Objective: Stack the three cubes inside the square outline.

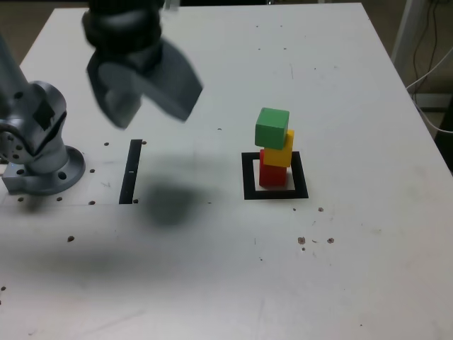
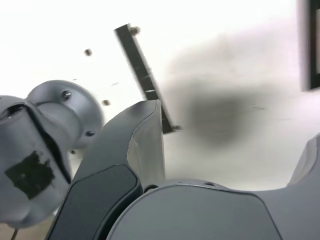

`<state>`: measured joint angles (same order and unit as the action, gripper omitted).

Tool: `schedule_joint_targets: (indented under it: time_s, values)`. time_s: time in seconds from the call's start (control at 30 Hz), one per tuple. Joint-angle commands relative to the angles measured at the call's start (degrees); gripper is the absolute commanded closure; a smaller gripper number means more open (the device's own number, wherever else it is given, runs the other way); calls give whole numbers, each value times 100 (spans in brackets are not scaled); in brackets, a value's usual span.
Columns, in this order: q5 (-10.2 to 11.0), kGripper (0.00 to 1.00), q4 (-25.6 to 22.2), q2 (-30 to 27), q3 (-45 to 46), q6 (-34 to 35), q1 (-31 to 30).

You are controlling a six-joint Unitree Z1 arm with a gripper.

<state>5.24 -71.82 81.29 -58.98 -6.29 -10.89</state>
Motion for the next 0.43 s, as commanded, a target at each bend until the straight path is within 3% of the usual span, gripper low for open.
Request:
schedule_joint_targets:
  time_s: [0.0,0.27,0.4]
  values:
    - [-23,1,151,-70,271,23,-9]
    - [-3,0,715,-15,1056,35,25]
    - [-128,0,1069,35,1423,40,43]
